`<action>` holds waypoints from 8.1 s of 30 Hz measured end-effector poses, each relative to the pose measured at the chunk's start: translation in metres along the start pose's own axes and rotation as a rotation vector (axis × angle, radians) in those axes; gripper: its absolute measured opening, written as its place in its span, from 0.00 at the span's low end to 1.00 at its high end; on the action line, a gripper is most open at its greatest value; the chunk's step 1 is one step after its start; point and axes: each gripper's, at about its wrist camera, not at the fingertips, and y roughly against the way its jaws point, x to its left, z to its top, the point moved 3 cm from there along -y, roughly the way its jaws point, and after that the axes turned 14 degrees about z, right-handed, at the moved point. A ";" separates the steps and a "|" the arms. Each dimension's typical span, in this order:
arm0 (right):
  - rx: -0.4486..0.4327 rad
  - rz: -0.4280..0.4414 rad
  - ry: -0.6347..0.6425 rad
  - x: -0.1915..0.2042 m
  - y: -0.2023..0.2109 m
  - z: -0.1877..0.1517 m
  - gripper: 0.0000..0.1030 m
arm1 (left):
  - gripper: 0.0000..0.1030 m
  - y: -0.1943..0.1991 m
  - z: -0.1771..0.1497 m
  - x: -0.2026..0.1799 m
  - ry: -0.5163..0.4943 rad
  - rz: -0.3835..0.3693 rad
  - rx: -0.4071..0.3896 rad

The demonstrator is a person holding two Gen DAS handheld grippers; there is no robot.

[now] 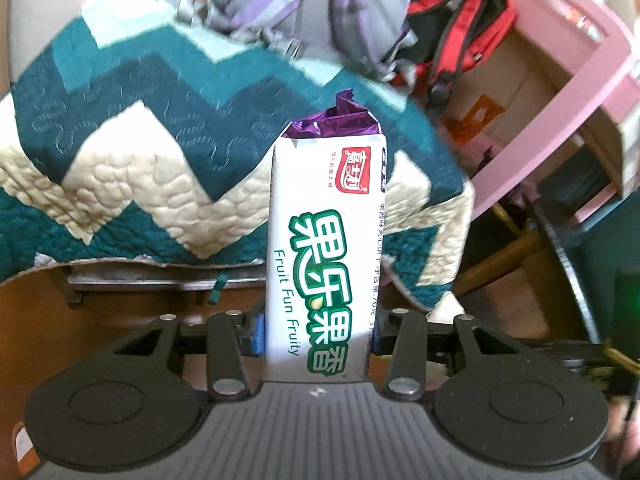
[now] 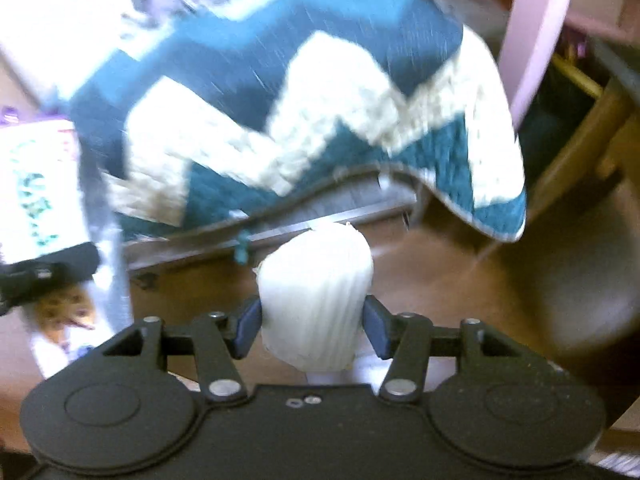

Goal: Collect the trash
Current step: 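Carry the snack wrapper and tissue over the teal bin with both tools, then open the left tool over the teal bin while the right tool releases the tissue, then return both tools to the remaining trash on the floor, then grasp the beige stick wrapper with the left tool while the right tool grasps the tissue and orange mesh, then lift the stick wrapper, tissue and mesh and carry them to the teal bin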

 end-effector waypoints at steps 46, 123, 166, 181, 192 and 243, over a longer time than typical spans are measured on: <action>-0.536 -0.303 0.154 -0.165 0.497 0.076 0.52 | 0.42 0.268 0.116 -0.512 -0.627 -0.326 -0.418; -0.234 -0.056 0.432 0.018 0.407 0.053 0.68 | 0.74 0.319 0.098 -0.179 -0.454 0.095 -0.429; 0.465 0.116 0.534 0.072 -0.172 -0.127 0.67 | 0.97 -0.093 -0.073 0.124 -0.626 0.168 0.221; 0.751 0.125 0.666 0.033 -0.276 -0.217 0.67 | 0.97 -0.212 -0.193 0.145 -0.931 0.077 0.422; 0.815 0.127 0.723 0.020 -0.307 -0.248 0.67 | 0.80 -0.262 -0.213 0.161 -0.967 0.127 0.449; 0.423 0.022 0.571 0.073 -0.191 -0.104 0.18 | 0.22 -0.140 -0.086 0.146 -0.594 0.109 0.285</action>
